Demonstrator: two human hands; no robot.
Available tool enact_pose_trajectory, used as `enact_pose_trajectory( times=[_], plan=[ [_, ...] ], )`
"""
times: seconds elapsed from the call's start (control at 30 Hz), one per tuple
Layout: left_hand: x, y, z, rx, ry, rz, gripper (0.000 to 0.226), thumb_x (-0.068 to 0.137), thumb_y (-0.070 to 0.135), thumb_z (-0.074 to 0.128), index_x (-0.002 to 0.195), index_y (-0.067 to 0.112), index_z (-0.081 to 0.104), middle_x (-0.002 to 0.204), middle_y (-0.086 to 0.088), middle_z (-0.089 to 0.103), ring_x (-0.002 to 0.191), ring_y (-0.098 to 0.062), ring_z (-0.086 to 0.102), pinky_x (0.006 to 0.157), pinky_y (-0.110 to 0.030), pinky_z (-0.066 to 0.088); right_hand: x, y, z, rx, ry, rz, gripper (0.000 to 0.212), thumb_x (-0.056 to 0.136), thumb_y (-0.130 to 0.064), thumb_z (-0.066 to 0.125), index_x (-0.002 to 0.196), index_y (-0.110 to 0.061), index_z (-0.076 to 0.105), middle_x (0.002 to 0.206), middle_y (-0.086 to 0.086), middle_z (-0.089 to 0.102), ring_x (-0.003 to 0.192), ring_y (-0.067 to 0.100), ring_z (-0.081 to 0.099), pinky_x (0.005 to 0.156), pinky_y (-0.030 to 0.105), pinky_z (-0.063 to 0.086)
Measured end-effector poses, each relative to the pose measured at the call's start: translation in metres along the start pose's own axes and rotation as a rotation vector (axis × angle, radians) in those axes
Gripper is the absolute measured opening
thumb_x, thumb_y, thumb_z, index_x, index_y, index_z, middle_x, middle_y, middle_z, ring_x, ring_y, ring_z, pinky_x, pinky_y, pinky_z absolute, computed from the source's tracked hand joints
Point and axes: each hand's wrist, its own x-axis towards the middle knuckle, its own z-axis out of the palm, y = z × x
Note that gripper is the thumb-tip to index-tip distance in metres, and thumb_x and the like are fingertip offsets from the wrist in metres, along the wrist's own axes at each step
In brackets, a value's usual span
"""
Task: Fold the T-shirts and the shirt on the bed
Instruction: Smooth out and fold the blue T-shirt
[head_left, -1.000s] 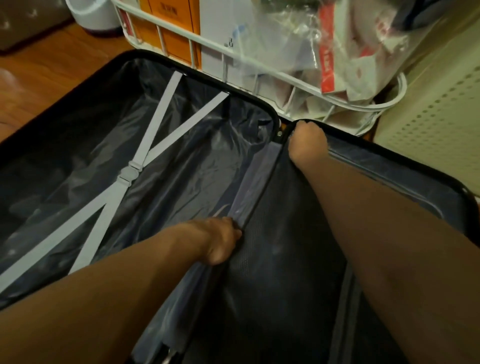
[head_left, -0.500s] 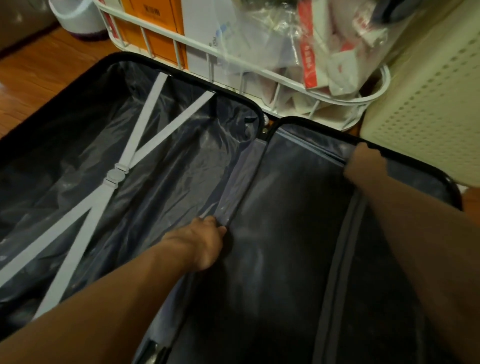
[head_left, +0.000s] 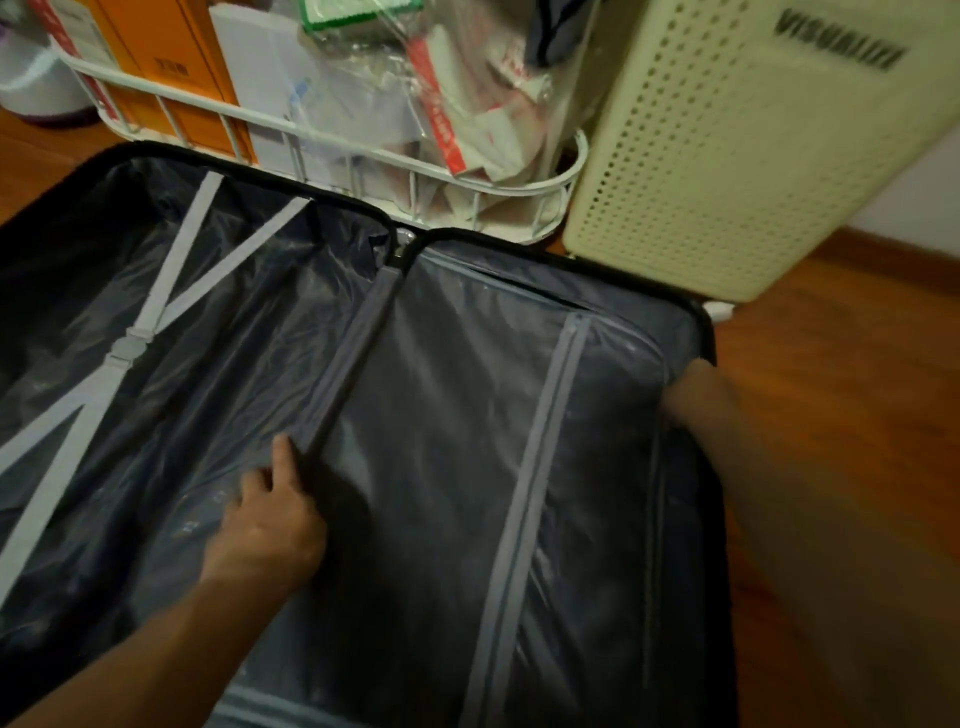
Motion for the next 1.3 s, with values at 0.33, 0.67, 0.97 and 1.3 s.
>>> enact_pose_trajectory(
  times=[0.33,0.67,0.97,1.3],
  plan=[
    [-0.137,-0.084,0.024,0.064,-0.111,-0.080,0.073,0.090,0.025,0.059,0.156,0.037,0.029,0.166,-0.016,0.002,0.150,-0.045,0.008,0.122,-0.053,0.017,-0.207,0.079,0.056,0.071,-0.416,-0.028,0.014,0.094,-0.012,0.056,0.082,-0.010,0.051,0.087,0.010,0.057,0.073,0.023,0.056,0.061,0.031,0.050],
    [-0.221,-0.116,0.027,-0.092,-0.263,-0.023,0.078,0.094,0.018,0.059,0.161,0.026,0.021,0.158,-0.019,0.032,0.153,-0.028,0.016,0.120,-0.032,0.024,-0.325,0.107,0.074,-0.625,-0.380,-0.461,0.032,0.096,-0.002,0.053,0.126,-0.008,0.064,0.128,0.017,0.059,0.115,0.029,0.063,0.095,0.037,0.055],
    [-0.197,-0.136,0.018,-0.014,-0.231,0.099,0.074,0.096,0.031,0.055,0.161,0.027,0.019,0.167,-0.012,0.005,0.153,-0.034,0.019,0.123,-0.038,0.024,-0.335,0.118,0.100,-0.568,-0.408,-0.482,0.046,0.097,-0.017,0.060,0.137,-0.005,0.042,0.130,0.013,0.056,0.111,0.024,0.064,0.086,0.032,0.054],
    [-0.177,-0.150,0.038,-0.005,-0.236,0.157,0.081,0.097,0.027,0.055,0.162,0.009,0.011,0.169,-0.012,0.002,0.157,-0.023,0.009,0.125,-0.032,0.018,-0.311,0.110,0.102,-0.397,-0.416,-0.436,0.014,0.101,-0.020,0.051,0.107,-0.009,0.058,0.104,0.010,0.063,0.088,0.025,0.066,0.075,0.034,0.055]
  ],
)
